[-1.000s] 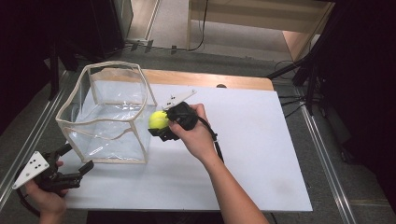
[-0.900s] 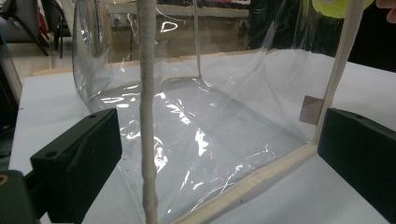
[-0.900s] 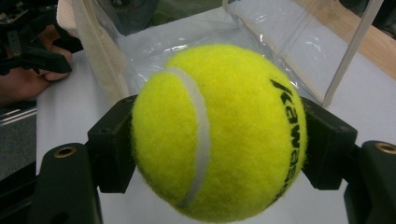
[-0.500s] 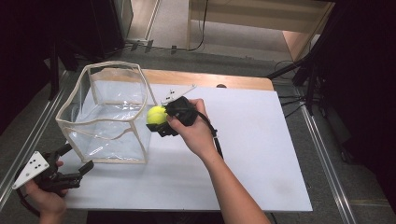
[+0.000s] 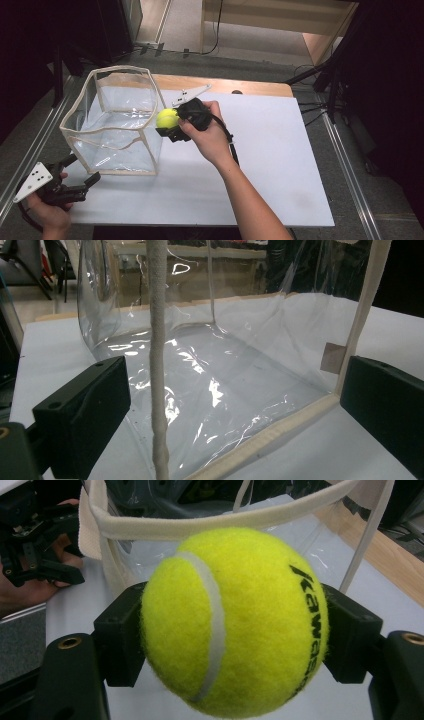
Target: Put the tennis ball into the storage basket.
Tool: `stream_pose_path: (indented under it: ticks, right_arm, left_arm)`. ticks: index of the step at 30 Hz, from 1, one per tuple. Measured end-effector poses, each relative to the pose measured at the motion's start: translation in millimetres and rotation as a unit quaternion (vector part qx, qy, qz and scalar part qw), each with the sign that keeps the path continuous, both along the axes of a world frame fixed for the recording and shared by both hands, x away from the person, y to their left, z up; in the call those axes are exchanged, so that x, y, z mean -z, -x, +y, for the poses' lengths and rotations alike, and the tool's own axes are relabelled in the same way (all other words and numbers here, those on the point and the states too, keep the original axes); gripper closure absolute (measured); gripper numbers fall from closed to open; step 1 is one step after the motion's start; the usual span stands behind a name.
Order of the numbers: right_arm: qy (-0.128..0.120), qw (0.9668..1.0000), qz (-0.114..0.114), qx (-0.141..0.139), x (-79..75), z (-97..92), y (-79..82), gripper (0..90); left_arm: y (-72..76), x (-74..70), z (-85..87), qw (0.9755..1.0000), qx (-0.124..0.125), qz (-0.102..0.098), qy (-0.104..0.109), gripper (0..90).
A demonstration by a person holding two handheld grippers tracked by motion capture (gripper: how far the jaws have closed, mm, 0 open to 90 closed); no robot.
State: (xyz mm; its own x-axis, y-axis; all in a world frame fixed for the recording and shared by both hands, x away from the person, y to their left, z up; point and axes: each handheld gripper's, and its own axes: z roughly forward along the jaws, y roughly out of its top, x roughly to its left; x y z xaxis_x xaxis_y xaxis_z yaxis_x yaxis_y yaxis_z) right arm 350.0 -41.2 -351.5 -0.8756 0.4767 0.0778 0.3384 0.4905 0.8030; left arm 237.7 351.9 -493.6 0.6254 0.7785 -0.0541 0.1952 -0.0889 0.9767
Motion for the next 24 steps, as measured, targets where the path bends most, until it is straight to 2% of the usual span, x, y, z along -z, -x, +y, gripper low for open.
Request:
stream_pose_path:
  ticks: [24]
  right_arm:
    - [-0.009, 0.9999, -0.006, 0.002, -25.5, 1.7, -4.8, 23.9]
  left_arm:
    - [-0.2, 0.2, -0.8, 1.0, 0.0, -0.001, -0.002, 0.1]
